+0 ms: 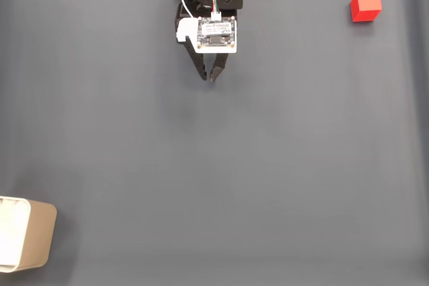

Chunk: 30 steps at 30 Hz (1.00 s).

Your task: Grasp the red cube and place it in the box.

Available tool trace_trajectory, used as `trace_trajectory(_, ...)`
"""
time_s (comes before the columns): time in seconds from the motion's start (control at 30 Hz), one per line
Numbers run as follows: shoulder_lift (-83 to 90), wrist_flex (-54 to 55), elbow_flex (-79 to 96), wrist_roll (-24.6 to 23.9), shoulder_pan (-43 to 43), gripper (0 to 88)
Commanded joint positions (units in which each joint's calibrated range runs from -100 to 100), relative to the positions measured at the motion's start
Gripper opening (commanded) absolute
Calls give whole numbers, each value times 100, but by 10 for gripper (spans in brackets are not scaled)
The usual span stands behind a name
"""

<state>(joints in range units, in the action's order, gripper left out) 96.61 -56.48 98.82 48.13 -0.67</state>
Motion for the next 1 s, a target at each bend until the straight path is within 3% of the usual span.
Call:
trace_trajectory(0.0, -207, 435, -320, 34, 53, 0)
trace_trajectory(0.97, -2252, 1673, -3058, 98, -153, 0)
